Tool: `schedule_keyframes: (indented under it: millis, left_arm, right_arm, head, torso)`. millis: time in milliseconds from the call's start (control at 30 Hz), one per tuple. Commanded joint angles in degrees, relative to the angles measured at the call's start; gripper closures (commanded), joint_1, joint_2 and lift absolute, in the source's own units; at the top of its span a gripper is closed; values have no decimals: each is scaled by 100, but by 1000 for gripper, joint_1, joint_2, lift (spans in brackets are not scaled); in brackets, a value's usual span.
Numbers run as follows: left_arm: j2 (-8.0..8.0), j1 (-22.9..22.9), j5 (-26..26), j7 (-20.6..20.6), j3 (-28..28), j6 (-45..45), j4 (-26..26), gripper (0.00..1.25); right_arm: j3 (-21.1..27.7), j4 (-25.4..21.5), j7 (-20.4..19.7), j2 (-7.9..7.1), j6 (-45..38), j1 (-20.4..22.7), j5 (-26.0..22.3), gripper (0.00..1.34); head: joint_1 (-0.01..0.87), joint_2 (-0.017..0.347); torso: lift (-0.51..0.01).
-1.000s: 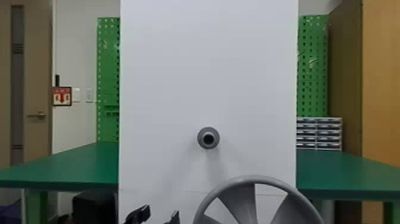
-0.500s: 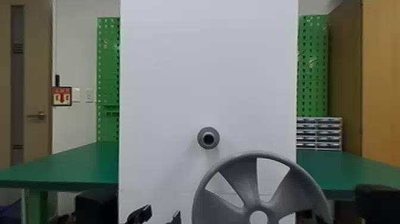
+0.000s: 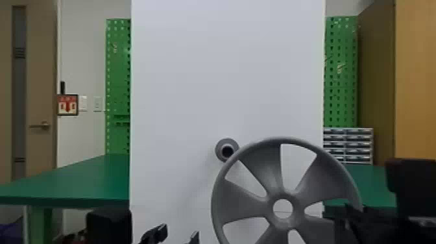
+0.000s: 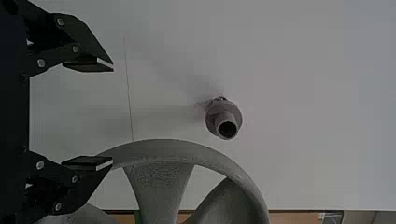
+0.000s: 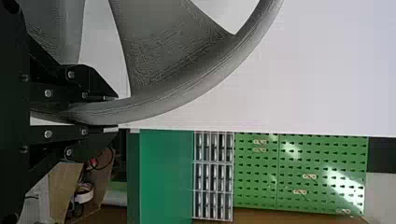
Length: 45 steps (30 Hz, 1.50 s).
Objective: Hold the wheel and insert it
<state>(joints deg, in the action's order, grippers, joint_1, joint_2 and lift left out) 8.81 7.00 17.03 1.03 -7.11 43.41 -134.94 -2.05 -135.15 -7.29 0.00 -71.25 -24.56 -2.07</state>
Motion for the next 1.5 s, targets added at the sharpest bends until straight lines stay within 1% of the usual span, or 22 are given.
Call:
schedule_keyframes:
  millis: [0,233,667,900,1133,1467]
  left_arm:
    - [7,12,2,-7,-19,18,3,530]
    - [24,47,11,-7,-63,27,20,530]
    - [33,82,28,-7,-115,35,47,530]
    - [33,100,28,-7,-124,35,56,530]
    - [33,108,28,-7,-142,35,73,530]
    - [42,126,72,-7,-150,35,91,530]
  right_arm:
    - [3,-2,0,5,-241,-277,-4,1130]
    - [-33,7,0,0,-583,-673,-47,1130]
    - [20,51,9,0,-689,-1042,-30,1130]
    - [20,182,9,-44,-689,-1279,-144,1130]
    - [46,297,0,-53,-680,-1428,-135,1130]
    - [117,349,9,-132,-671,-1560,-144,1130]
  head:
    - [5,106]
    - [5,106]
    - [5,107]
    - [5,107]
    - [5,107]
    - [5,107]
  torso:
    - [-479]
    - [-479]
    - [-479]
    - [-479]
    - [-479]
    - [-479]
